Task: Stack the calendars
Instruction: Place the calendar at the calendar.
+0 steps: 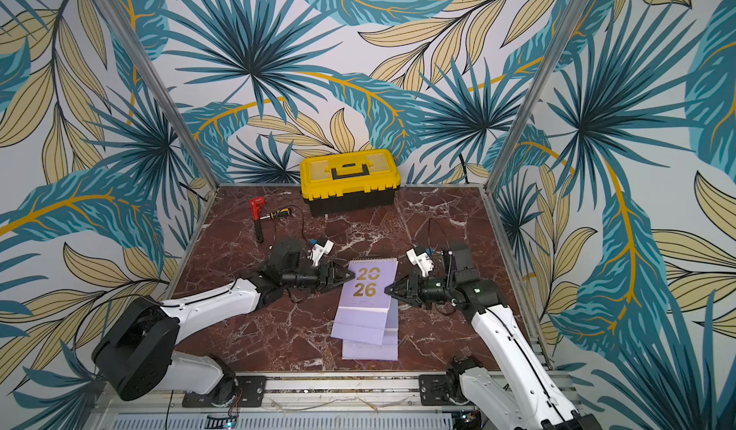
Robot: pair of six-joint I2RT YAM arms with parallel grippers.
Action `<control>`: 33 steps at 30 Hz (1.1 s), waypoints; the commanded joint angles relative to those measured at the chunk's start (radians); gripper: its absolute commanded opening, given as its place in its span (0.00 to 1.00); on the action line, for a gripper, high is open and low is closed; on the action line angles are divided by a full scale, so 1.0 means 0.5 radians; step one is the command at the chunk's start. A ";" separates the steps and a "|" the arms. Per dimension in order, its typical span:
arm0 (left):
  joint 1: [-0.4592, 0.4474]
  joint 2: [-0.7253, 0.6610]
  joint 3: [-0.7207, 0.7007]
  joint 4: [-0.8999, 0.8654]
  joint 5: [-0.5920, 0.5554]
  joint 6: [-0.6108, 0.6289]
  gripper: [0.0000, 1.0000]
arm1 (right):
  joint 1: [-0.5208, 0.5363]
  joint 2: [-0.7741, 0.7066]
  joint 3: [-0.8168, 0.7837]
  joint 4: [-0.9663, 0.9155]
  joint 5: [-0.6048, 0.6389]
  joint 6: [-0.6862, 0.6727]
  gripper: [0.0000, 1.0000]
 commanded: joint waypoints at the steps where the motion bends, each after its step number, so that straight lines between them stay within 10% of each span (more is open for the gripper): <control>1: -0.001 0.010 -0.021 0.097 0.016 -0.014 0.61 | -0.015 -0.034 -0.057 0.132 -0.123 0.013 0.00; 33: -0.190 -0.059 -0.068 0.140 -0.110 -0.088 0.35 | -0.039 0.294 0.099 -0.508 0.291 -0.472 0.02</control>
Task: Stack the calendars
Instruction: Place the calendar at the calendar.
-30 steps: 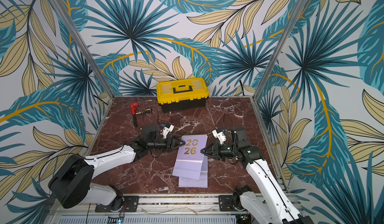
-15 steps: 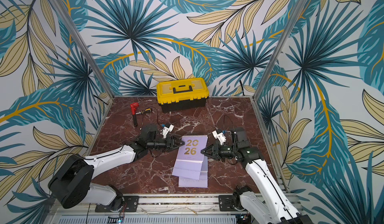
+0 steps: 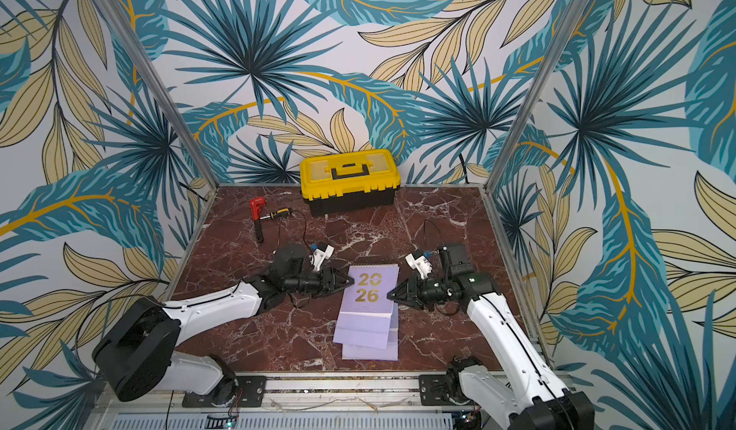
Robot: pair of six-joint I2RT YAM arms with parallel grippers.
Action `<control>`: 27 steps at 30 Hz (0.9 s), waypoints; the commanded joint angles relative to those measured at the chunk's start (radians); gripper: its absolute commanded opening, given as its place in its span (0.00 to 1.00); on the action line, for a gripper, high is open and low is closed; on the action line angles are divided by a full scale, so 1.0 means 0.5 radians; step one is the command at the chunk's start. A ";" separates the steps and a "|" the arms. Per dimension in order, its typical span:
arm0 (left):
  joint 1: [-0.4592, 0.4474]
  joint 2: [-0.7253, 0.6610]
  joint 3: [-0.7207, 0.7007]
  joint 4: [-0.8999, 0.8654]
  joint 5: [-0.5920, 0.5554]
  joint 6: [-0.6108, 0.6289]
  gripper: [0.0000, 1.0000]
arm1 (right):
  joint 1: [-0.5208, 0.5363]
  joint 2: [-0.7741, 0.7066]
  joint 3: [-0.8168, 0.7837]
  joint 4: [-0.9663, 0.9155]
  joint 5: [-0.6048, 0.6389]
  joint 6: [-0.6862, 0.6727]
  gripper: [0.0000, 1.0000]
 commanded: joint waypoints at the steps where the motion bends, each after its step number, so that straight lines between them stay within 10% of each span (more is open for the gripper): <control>1: -0.089 -0.050 -0.016 0.161 0.057 -0.032 0.35 | -0.003 0.090 0.045 -0.234 0.221 -0.143 0.02; 27: -0.188 0.073 -0.039 0.164 -0.086 -0.054 0.35 | -0.003 0.505 -0.080 -0.156 0.534 -0.236 0.10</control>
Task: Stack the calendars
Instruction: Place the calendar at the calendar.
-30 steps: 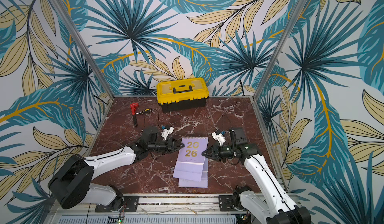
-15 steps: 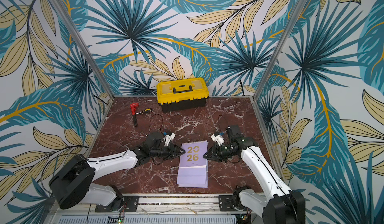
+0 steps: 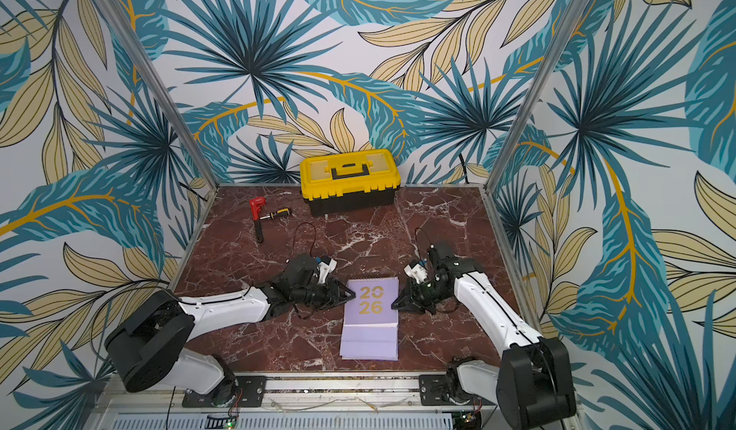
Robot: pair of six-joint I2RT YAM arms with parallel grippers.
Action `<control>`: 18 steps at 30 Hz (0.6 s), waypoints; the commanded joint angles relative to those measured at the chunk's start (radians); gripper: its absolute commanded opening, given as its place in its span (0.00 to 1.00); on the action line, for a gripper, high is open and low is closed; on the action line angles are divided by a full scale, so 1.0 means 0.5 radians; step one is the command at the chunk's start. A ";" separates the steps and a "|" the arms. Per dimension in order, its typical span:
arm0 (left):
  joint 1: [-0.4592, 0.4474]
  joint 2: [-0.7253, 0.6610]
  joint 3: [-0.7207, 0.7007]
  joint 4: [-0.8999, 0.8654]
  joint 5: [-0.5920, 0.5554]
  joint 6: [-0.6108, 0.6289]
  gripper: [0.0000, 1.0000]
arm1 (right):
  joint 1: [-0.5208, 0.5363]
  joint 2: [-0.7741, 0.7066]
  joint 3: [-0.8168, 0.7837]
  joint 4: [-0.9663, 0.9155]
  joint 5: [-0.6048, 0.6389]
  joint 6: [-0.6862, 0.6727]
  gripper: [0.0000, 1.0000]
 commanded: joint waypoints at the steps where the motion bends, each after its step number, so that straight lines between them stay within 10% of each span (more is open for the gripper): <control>1: -0.045 -0.053 0.033 0.242 0.127 -0.010 0.35 | -0.003 0.071 -0.055 0.007 0.255 -0.006 0.10; 18: -0.049 -0.019 -0.009 0.239 0.129 -0.021 0.36 | 0.000 0.147 -0.058 0.001 0.307 -0.004 0.16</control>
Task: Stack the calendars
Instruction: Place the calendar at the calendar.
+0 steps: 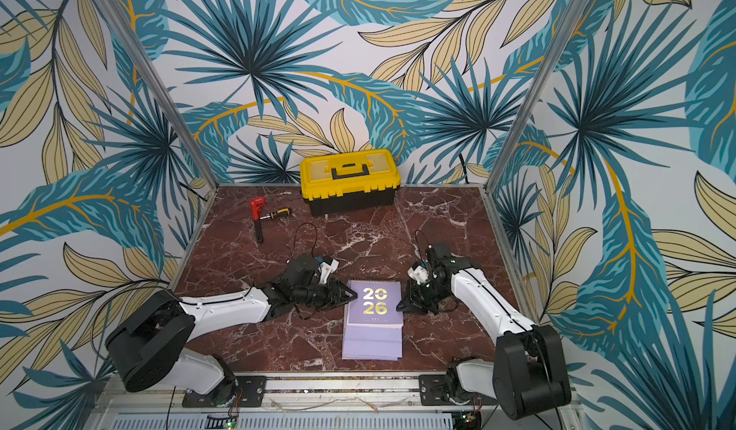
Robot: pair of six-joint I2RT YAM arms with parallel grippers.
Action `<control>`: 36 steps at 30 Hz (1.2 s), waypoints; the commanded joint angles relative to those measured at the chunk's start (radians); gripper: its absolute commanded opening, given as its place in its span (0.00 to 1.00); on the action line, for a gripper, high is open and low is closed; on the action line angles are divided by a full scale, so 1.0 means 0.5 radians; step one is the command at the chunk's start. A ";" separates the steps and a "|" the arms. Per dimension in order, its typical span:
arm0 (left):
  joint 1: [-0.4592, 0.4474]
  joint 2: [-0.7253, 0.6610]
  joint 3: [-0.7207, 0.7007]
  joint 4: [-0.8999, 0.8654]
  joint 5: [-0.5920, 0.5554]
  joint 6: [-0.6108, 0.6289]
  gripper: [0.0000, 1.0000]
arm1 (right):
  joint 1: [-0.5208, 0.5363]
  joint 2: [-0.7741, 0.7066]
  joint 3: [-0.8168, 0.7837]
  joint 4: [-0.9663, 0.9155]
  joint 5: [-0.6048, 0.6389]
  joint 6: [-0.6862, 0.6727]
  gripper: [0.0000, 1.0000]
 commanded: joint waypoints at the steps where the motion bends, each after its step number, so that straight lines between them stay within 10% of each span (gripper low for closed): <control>1: -0.031 -0.030 -0.015 0.190 0.096 -0.001 0.36 | 0.011 0.049 -0.053 -0.007 0.089 0.011 0.16; 25: 0.127 -0.268 -0.216 0.184 -0.002 -0.050 0.50 | 0.041 -0.021 -0.021 0.009 0.077 0.013 0.40; 36: 0.155 -0.176 -0.240 0.151 -0.014 -0.081 0.39 | 0.092 -0.016 -0.084 0.149 0.096 0.146 0.40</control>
